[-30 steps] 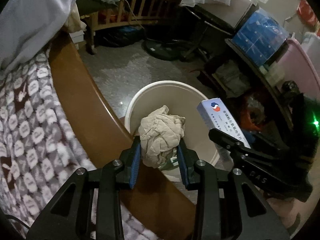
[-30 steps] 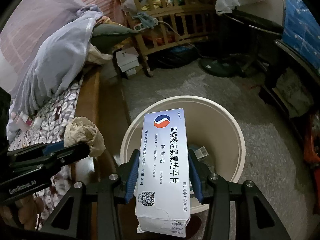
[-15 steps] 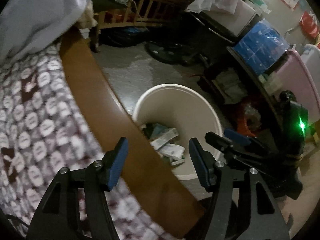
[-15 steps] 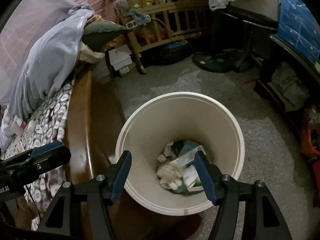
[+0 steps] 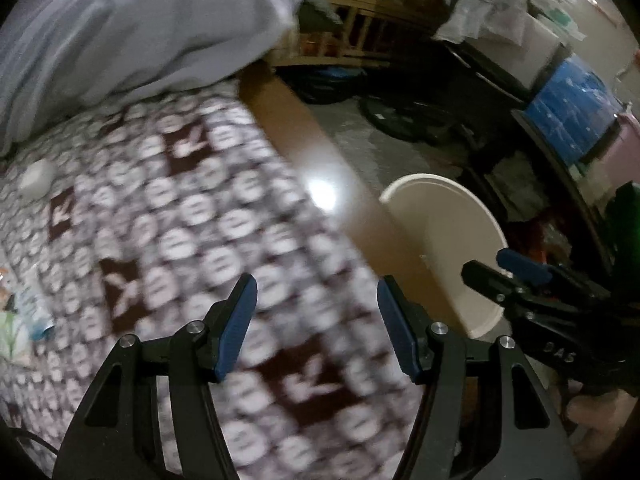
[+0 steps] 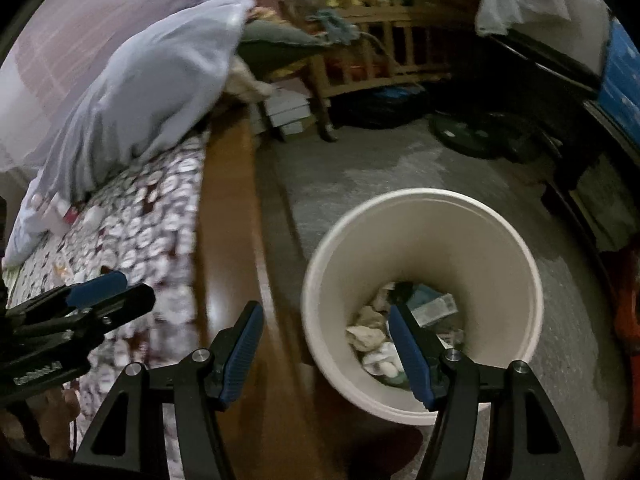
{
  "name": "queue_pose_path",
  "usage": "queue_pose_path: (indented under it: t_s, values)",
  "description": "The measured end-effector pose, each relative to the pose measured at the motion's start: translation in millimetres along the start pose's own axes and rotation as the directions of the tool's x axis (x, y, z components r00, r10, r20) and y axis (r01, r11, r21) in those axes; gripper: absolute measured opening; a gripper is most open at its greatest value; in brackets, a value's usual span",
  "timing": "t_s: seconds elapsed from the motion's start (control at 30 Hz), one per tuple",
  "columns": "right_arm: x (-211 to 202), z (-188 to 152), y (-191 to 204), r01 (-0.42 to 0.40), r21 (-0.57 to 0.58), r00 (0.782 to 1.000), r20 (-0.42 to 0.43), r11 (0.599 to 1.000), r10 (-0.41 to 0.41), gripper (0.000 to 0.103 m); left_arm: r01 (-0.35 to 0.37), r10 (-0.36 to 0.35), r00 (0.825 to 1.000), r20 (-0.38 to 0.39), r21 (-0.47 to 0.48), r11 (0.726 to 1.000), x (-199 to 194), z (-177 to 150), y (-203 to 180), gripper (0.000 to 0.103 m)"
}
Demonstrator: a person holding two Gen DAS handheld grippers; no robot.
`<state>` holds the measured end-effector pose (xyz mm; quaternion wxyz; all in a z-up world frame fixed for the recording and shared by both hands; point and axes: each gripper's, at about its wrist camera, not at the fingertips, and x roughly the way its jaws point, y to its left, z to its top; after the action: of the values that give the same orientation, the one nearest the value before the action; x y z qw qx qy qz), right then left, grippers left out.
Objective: Collect trash
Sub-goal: 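Move both open tools back over the remaining trash on the bed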
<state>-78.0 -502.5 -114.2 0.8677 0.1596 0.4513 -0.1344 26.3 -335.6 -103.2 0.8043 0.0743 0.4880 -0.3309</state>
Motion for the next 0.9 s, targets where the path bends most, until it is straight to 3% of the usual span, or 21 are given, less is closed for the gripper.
queue_pose_path:
  t_s: [0.23,0.5,0.63,0.77,0.9]
  values:
    - [11,2,61,-0.077,-0.106,0.997,-0.027,0.991,0.074,0.063,-0.069,0.07,0.997,0.01,-0.096,0.993,-24,-18,71,0.061]
    - [36,-4,152,-0.211,-0.236,0.976,-0.106,0.949,0.191,0.063,-0.173,0.181,0.984,0.009,-0.235,0.956,-66,-49,169,0.061]
    - [53,-9,204,-0.296,-0.308,0.954,-0.151,0.904,0.261,0.063,-0.227,0.236,0.972,-0.004,-0.297,0.927,-91,-70,219,0.061]
    - [74,-7,264,-0.395,-0.353,0.918,-0.201,0.848,0.343,0.063,-0.301,0.307,0.951,-0.04,-0.349,0.887,-114,-97,264,0.061]
    - [100,-4,326,-0.472,-0.376,0.88,-0.246,0.798,0.405,0.057,-0.323,0.321,0.944,-0.075,-0.411,0.853,-122,-116,295,0.061]
